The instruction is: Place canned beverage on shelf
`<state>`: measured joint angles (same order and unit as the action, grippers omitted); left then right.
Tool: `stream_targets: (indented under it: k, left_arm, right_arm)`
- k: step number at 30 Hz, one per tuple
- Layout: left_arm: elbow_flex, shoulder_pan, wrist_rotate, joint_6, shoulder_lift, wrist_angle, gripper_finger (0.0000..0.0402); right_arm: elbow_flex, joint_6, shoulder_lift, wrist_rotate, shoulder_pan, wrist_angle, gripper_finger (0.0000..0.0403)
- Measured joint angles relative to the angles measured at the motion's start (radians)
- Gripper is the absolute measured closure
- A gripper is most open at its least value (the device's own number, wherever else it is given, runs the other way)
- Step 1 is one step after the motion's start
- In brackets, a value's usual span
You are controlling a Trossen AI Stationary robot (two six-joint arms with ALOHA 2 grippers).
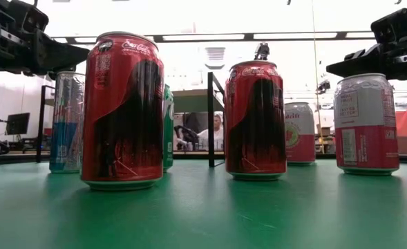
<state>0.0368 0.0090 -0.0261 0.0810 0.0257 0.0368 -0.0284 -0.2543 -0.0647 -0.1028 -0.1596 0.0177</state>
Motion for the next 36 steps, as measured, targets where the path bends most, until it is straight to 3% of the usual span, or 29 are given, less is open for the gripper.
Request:
stream_targets:
  k: [15, 17, 19, 21, 22, 28, 36]
  left_arm:
    - [0.000, 0.000, 0.000, -0.050, 0.000, 0.048, 0.0402]
    - [0.000, 0.000, 0.001, -0.145, 0.000, 0.117, 0.0402]
    - [0.000, 0.000, -0.002, -0.249, 0.000, 0.194, 0.0402]
    - [0.000, 0.000, -0.032, -0.247, 0.000, 0.271, 0.0402]
    - [0.000, 0.000, -0.059, -0.233, 0.000, 0.315, 0.0402]
    - [0.000, 0.001, -0.196, -0.213, 0.000, 0.570, 0.0402]
    - [0.000, 0.001, -0.201, -0.214, 0.000, 0.678, 0.0402]
  right_arm:
    - [0.000, 0.005, 0.000, -0.001, 0.000, -0.001, 0.0385]
    - [0.001, 0.118, 0.000, -0.007, 0.000, -0.008, 0.0385]
    - [0.002, 0.360, 0.000, -0.010, 0.000, -0.019, 0.0385]
    - [0.003, 0.594, 0.000, -0.006, 0.000, -0.045, 0.0385]
    - [0.003, 0.631, 0.000, 0.001, 0.000, -0.069, 0.0385]
    - [0.003, 0.673, -0.005, -0.014, 0.005, -0.217, 0.0385]
    - [0.003, 0.642, -0.034, -0.011, 0.005, -0.404, 0.0385]
